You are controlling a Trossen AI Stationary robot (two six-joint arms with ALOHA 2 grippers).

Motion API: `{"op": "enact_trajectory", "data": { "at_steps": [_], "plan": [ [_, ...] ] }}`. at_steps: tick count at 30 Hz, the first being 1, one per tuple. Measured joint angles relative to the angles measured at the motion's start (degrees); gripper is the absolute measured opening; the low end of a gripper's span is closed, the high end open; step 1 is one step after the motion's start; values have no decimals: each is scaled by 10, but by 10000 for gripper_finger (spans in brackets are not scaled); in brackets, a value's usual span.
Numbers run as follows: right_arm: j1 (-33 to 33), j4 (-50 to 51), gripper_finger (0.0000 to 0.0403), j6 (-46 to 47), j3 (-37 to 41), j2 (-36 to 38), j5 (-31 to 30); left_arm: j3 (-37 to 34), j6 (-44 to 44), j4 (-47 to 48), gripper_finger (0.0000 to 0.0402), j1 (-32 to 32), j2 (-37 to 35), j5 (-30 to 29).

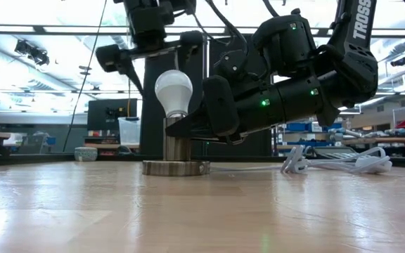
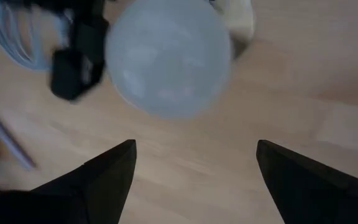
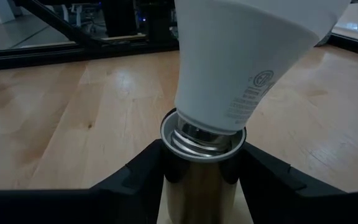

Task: Screw lightbulb
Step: Insert the light bulb into the lamp

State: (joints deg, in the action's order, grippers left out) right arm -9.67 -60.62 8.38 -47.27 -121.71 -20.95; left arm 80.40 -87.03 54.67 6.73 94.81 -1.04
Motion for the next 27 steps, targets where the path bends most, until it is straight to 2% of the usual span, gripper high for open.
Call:
{"op": "enact_trajectory", "data": {
  "at_steps": [7, 14, 27],
  "plan": [
    [0, -2, 186, 0, 3, 0, 1, 0, -45, -15, 339, -8, 17, -9],
    [0, -3, 186, 0, 3, 0, 1, 0, -41, -52, 339, -11, 21, -7],
    [0, -4, 186, 0, 3, 0, 1, 0, -23, -51, 339, -48, 21, 19]
  ]
}}
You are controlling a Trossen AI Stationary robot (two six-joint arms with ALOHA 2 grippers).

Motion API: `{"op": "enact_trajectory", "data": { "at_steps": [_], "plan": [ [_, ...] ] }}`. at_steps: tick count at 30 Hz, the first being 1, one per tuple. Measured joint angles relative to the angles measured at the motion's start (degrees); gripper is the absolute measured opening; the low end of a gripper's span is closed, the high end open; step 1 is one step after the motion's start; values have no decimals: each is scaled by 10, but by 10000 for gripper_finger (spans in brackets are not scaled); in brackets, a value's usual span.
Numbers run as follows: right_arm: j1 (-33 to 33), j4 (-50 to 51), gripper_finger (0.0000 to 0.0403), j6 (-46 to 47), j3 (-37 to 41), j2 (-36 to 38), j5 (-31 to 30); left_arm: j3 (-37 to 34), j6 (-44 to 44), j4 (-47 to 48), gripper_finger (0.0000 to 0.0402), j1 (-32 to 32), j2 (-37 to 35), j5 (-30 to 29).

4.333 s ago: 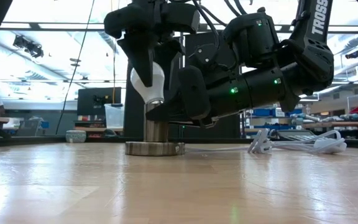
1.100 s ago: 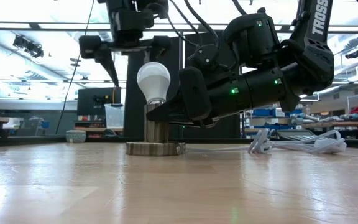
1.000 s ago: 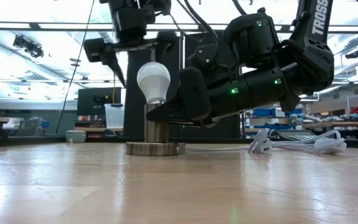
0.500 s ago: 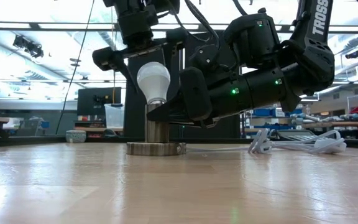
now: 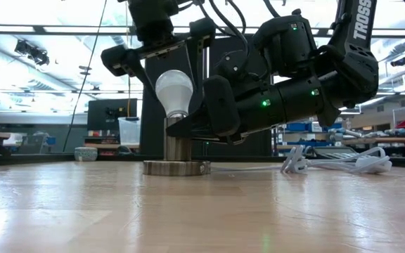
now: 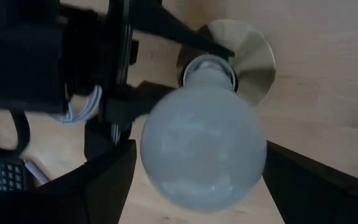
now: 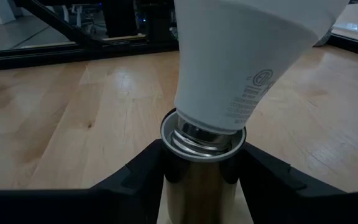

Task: Screw lightbulb
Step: Insert the light bulb into the lamp

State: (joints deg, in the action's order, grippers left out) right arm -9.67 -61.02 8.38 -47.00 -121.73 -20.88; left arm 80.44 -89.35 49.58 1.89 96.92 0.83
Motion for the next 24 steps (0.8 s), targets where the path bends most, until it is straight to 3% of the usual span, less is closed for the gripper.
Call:
{"op": "enact_trajectory", "data": {
  "at_steps": [24],
  "plan": [
    [0, -3, 186, 0, 0, 0, 0, 0, 30, -9, 313, -8, 29, 30]
  ]
}}
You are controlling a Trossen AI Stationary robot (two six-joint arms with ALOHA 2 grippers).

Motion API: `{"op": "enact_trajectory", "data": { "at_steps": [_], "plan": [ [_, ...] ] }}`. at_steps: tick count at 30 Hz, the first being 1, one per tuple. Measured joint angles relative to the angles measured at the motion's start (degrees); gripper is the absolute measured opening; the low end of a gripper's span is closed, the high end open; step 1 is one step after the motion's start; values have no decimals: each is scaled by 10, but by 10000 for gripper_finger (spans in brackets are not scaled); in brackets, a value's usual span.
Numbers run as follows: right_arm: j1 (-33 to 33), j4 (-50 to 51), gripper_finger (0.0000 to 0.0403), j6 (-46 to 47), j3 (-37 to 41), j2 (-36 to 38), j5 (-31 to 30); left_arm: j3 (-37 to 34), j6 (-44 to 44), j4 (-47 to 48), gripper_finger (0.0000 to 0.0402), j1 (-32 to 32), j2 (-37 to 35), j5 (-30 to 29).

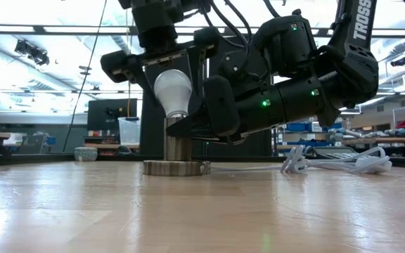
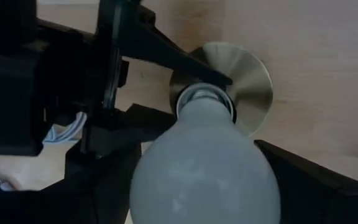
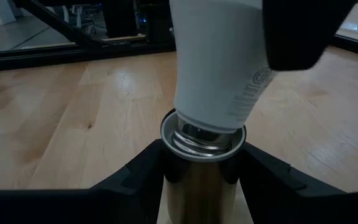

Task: Screw lightbulb
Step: Insert the light bulb into the lamp

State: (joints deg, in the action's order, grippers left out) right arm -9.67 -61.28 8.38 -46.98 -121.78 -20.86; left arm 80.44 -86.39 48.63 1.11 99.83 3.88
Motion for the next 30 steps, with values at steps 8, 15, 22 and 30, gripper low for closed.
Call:
{"op": "enact_trajectory", "data": {
  "at_steps": [8, 15, 22, 30],
  "plan": [
    [0, -2, 186, 0, 0, 0, 0, 0, 18, -13, 312, 8, 0, 22],
    [0, -3, 186, 0, 0, 0, 0, 0, 29, -7, 312, 14, 20, 28],
    [0, -3, 186, -2, 0, 0, 0, 0, 31, -7, 312, 14, 29, 33],
    [0, -3, 186, -4, 0, 0, 0, 0, 47, -9, 293, 15, 29, 46]
  ]
}}
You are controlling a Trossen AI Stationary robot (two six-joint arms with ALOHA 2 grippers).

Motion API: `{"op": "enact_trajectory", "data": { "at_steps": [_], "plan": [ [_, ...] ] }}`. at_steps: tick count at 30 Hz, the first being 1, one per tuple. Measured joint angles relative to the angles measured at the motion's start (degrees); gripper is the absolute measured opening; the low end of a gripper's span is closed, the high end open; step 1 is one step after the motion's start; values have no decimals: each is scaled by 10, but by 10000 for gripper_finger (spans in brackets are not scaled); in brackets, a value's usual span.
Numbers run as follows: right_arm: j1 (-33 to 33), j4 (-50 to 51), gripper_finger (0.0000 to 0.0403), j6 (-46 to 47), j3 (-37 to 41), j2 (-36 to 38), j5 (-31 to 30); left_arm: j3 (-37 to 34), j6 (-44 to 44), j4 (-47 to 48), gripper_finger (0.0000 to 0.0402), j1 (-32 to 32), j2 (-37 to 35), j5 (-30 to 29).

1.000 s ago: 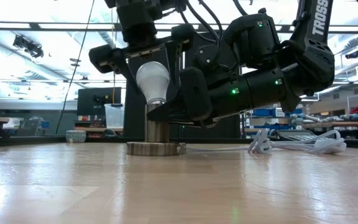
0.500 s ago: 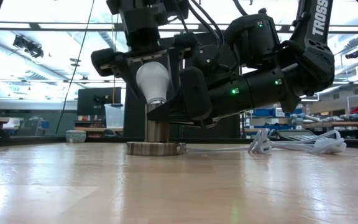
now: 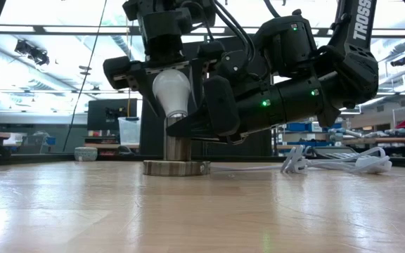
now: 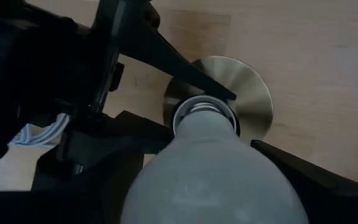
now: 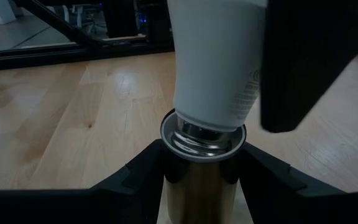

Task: Screw lightbulb
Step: Insert the light bulb into the lamp

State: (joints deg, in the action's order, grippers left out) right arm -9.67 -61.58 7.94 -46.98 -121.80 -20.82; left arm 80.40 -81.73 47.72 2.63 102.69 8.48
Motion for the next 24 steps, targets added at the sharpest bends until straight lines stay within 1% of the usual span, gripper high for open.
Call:
{"op": "enact_trajectory", "data": {
  "at_steps": [7, 10, 14, 19, 24],
  "plan": [
    [0, 0, 186, 0, 0, 0, 0, 0, 6, 0, 255, 0, 0, 0],
    [0, 0, 186, 0, 0, 0, 0, 0, 11, 1, 254, 0, 0, 0],
    [0, 0, 186, 0, 0, 0, 0, 0, 12, 0, 265, -6, 0, -6],
    [0, 0, 186, 0, 0, 0, 0, 0, 13, 0, 265, -22, 0, -44],
    [0, 0, 186, 0, 0, 0, 0, 0, 15, 2, 261, -45, 0, -126]
  ]
}}
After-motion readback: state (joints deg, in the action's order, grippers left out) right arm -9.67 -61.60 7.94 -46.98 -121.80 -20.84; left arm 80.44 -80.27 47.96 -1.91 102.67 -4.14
